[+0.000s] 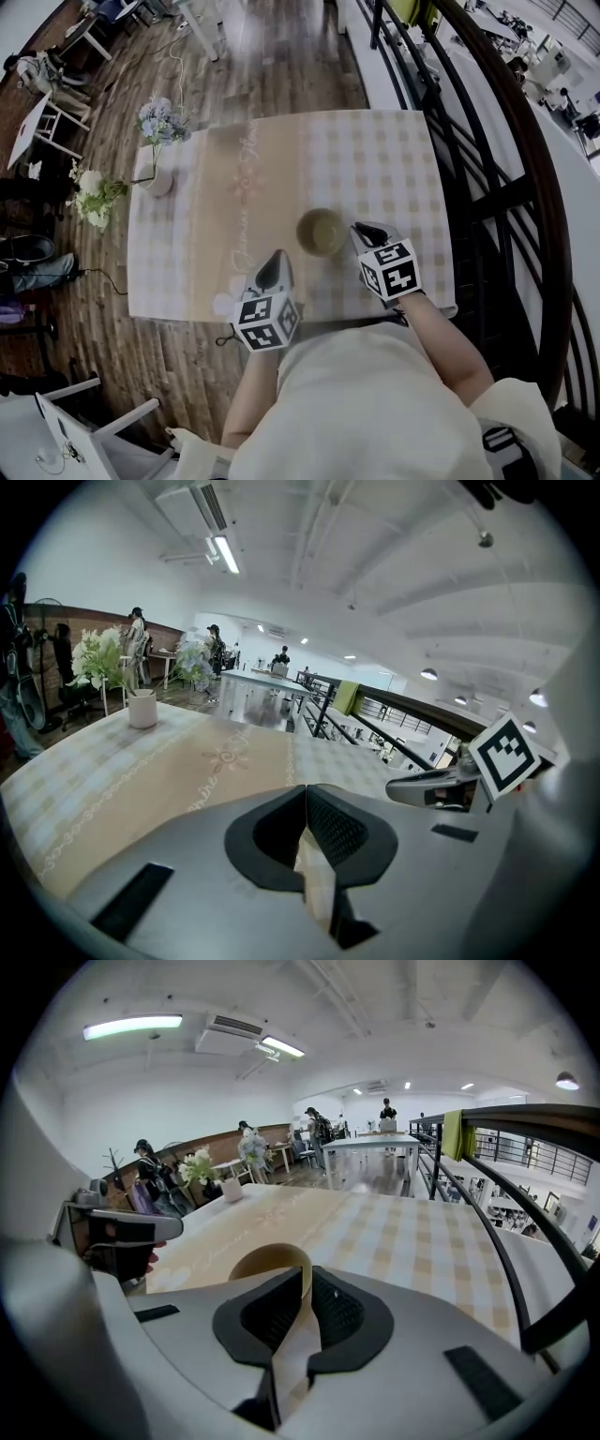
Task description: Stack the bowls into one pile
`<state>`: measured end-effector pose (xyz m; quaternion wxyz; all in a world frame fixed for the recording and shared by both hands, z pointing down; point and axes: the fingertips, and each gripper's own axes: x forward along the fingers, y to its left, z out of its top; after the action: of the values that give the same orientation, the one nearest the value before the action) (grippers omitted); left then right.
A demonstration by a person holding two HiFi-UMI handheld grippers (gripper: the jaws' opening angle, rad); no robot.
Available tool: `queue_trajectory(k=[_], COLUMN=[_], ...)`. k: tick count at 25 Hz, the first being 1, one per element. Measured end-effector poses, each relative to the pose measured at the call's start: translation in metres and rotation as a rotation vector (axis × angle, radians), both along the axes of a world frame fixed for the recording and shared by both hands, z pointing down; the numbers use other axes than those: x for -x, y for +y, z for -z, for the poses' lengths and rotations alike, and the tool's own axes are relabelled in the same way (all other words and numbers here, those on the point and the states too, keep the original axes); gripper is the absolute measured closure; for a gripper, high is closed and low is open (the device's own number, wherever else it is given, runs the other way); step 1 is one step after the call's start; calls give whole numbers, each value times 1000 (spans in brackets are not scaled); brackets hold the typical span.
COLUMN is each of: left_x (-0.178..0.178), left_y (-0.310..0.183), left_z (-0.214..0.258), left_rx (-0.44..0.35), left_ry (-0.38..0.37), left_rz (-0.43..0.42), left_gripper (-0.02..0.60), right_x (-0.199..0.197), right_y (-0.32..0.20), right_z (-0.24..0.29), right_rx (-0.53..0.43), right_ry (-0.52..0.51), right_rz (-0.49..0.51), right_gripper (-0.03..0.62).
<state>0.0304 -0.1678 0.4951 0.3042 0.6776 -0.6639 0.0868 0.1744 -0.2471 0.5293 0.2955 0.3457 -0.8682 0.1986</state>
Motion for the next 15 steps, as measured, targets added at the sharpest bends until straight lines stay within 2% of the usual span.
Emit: queue_trajectory(k=[9, 15], left_x=[-29, -34], left_y=[-2, 2], left_z=[5, 10], left_rx=[-13, -27], left_ry=[11, 3], left_rz=[-15, -55], left_gripper=[577, 577], right_x=[-19, -18], right_y=[9, 23], right_z=[26, 33], right_rx=[-36, -59], right_ry=[-88, -102], right_rz=[22, 31], right_gripper=[583, 589])
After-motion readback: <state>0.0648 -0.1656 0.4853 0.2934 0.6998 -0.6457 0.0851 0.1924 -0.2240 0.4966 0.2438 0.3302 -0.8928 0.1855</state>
